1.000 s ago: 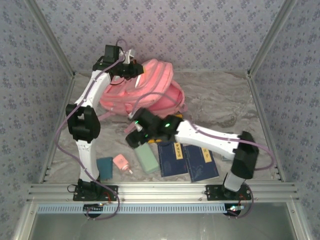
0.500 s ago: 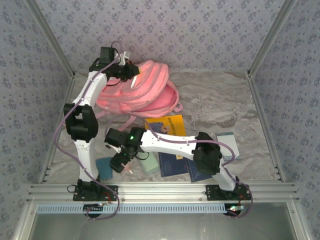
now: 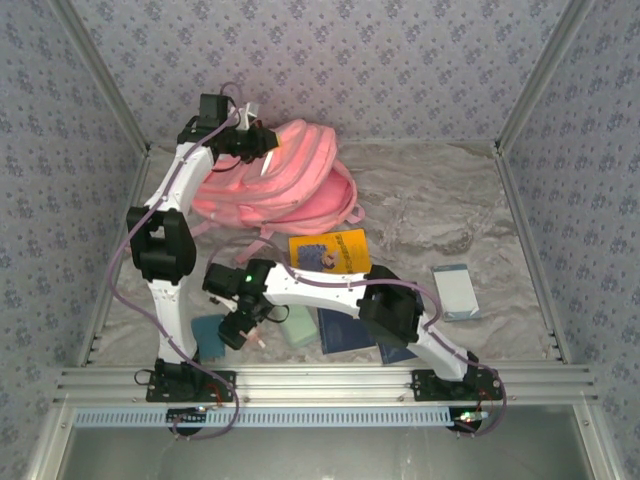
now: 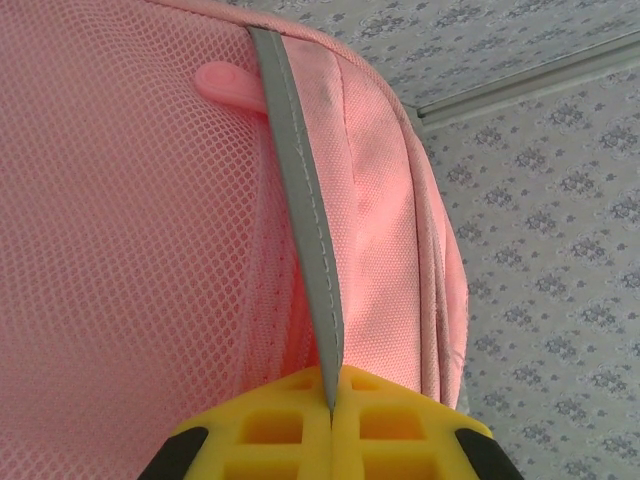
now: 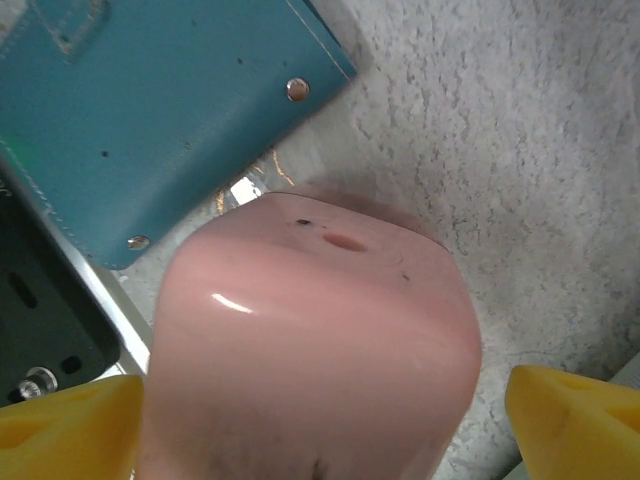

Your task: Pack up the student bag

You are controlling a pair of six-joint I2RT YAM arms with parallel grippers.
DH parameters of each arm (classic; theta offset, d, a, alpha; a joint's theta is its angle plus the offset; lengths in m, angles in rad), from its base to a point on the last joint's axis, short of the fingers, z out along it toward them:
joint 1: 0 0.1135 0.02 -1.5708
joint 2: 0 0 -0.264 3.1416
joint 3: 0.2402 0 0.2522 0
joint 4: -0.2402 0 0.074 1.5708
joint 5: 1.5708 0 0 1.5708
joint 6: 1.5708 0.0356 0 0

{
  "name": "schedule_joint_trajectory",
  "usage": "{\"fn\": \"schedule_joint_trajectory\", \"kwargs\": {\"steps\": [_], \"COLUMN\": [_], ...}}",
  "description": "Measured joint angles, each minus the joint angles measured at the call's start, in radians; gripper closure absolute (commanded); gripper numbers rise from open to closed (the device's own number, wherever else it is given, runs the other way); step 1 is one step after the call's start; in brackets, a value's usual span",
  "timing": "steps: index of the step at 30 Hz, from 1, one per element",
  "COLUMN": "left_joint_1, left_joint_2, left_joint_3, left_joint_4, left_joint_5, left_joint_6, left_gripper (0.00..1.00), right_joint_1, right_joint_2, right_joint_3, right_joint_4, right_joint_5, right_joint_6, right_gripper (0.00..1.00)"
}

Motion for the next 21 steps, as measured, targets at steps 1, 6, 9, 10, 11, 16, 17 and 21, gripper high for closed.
{"fn": "schedule_joint_trajectory", "kwargs": {"steps": [1,6,9,10,11,16,17,21], "left_joint_1": [0.0,0.0,0.0,0.0,0.0,0.001,0.001,0.003], "left_joint_2": [0.0,0.0,0.0,0.0,0.0,0.0,0.0,0.0], "left_joint_3": [-0.002,-0.002,-0.002,-0.002,-0.002,-0.002,-0.002,-0.002], "left_joint_4": [0.0,0.001,0.001,0.001,0.001,0.001,0.001,0.0], "left_joint_5": [0.001,0.004,0.005,0.006,0.008,0.011,0.011,0.019], "left_joint_6": [0.0,0.0,0.0,0.0,0.0,0.0,0.0,0.001], "left_gripper": [1.0,1.0,1.0,1.0,1.0,1.0,1.0,1.0], "right_joint_1": [0.0,0.0,0.0,0.0,0.0,-0.002,-0.004,-0.028], "right_joint_2": [0.003,0.005,0.005,0.005,0.005,-0.005,-0.014,-0.096], "right_joint_3": [0.0,0.002,0.003,0.003,0.003,-0.005,-0.019,-0.111], "right_joint_4": [0.0,0.001,0.0,0.0,0.0,0.006,0.013,0.042], "right_joint_5": [0.0,0.0,0.005,0.008,0.01,0.019,0.021,0.027], "right_joint_6": [0.0,0.0,0.0,0.002,0.002,0.007,0.008,0.022], "right_gripper": [0.15,0.3,0.37,0.39,0.42,0.52,0.53,0.6]}}
